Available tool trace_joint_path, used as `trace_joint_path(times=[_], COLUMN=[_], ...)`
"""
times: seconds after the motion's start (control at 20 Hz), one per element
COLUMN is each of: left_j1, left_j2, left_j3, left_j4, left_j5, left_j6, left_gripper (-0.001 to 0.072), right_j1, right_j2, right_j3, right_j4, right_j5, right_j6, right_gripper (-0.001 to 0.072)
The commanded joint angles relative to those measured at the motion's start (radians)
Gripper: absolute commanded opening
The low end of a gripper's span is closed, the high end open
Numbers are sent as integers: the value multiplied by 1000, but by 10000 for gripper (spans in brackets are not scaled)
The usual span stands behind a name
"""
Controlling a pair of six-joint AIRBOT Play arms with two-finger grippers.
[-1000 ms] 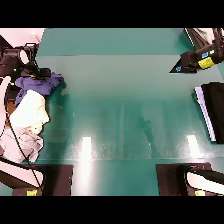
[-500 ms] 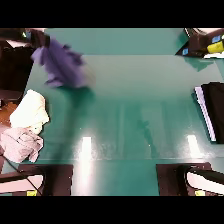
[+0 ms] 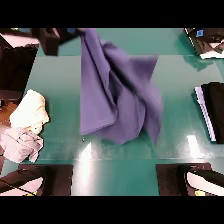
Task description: Fold the shirts.
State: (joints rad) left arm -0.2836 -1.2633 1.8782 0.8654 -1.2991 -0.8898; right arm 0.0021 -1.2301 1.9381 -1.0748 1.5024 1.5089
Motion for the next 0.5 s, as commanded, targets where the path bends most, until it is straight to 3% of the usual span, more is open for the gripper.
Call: trace_joint_path(times=[0.0,0.05,0.1,0.15,0.2,0.3,0.45], left_j1=[-16,-16,-13,-8,4,55,138], left_j2=[-42,-64,-88,-109,-124,-132,-129], left_j3=[-170,-222,-260,-286,-294,-297,-324], left_j4=[89,117,156,208,262,308,262], left_j5=[40,62,72,67,49,2,-67], left_j6=[-51,-90,-119,-156,-211,-283,-315], left_gripper=[22,25,157,498,699,671,671], right_j1=[-19,-32,-49,-66,-82,-117,-158], right_j2=[54,66,79,94,108,133,159], right_j3=[-95,-120,-145,-170,-192,-229,-275], right_j4=[2,2,2,2,2,2,2], right_j5=[-11,-11,-11,-11,-11,-12,-18], right_j6=[0,0,0,0,0,0,0], right_gripper=[20,20,20,20,20,20,20])
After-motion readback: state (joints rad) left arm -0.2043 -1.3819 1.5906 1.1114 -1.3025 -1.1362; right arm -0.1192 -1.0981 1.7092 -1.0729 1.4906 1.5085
